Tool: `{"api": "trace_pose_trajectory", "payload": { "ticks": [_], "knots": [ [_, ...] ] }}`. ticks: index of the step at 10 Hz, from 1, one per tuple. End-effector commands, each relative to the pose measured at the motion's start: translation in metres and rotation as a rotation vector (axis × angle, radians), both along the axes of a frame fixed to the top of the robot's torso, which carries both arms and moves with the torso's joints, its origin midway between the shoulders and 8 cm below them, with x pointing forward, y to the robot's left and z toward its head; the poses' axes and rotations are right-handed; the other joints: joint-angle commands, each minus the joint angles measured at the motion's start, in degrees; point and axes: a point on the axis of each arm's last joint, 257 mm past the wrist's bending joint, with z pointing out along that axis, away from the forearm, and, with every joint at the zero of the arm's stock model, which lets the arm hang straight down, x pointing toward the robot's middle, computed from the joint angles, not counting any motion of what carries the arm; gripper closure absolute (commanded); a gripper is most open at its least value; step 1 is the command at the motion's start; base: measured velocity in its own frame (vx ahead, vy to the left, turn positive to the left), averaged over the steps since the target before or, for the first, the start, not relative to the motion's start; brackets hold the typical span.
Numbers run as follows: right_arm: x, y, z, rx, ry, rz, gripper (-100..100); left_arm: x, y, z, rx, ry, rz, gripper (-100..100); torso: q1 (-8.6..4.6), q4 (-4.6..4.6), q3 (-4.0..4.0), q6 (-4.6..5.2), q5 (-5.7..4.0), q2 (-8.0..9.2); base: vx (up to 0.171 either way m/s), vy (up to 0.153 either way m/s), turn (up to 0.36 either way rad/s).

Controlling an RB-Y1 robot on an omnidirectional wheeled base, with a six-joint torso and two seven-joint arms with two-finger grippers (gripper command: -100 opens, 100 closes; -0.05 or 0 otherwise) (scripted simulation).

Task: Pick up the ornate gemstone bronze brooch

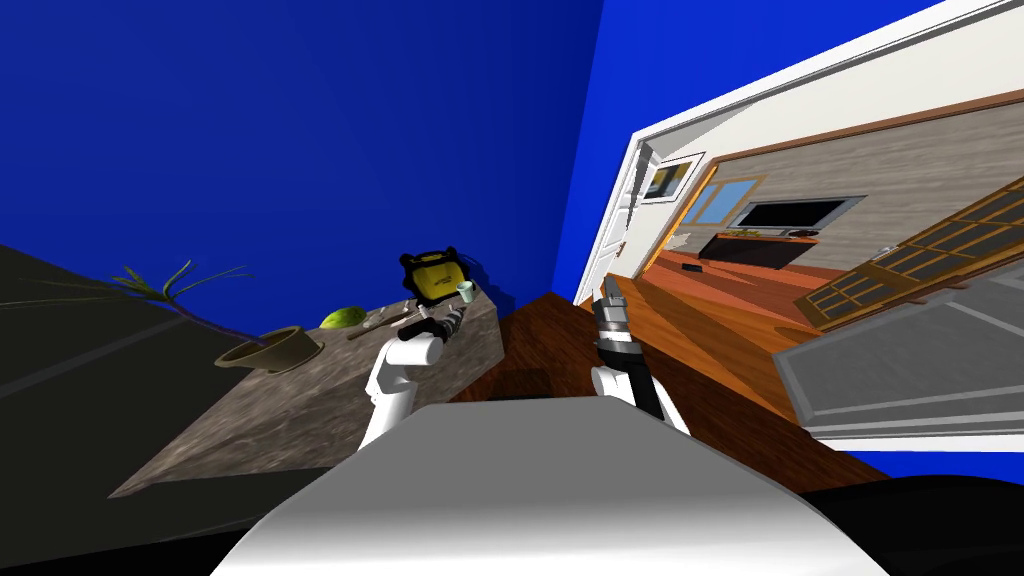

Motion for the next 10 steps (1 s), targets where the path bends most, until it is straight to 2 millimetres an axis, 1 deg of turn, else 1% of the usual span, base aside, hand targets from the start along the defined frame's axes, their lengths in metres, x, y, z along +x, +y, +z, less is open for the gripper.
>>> {"api": "trace_pose_trajectory", "payload": {
  "ticks": [1,3,6,7,8,9,10],
  "knots": [
    [0.000,0.000,0.000,0.000,0.000,0.000,0,-0.001,0.005,-0.005,0.023,0.039,-0.001,-100,0.00,0.00,0.00,0.00,0.00,0.00,0.057,0.008,0.014],
    [0.000,0.000,0.000,0.000,0.000,0.000,0,-0.005,0.005,-0.012,0.024,0.071,0.001,-100,0.03,-0.02,-0.06,0.00,0.00,-0.10,0.046,0.013,0.003],
    [0.000,0.000,0.000,0.000,0.000,0.000,0,-0.009,0.016,-0.022,0.068,0.149,0.003,-100,0.05,-0.02,-0.05,0.00,0.01,-0.08,0.065,0.024,0.013],
    [0.000,0.000,0.000,0.000,0.000,0.000,0,-0.014,0.017,-0.028,0.068,0.179,0.005,-100,0.12,-0.03,-0.10,0.00,0.02,-0.18,0.081,0.021,0.003],
    [0.000,0.000,0.000,0.000,0.000,0.000,0,-0.016,0.017,-0.030,0.068,0.188,0.005,-100,0.07,-0.04,-0.11,0.00,0.02,-0.18,0.035,0.000,-0.002],
    [0.000,0.000,0.000,0.000,0.000,0.000,0,-0.018,0.023,-0.034,0.088,0.223,0.008,-100,0.00,-0.02,-0.04,0.00,0.00,-0.06,0.056,0.015,0.019],
    [0.000,0.000,0.000,0.000,0.000,0.000,0,-0.022,0.023,-0.038,0.088,0.244,0.009,-100,0.03,-0.01,-0.05,0.00,0.00,-0.09,0.062,0.012,0.007]
  ]
}}
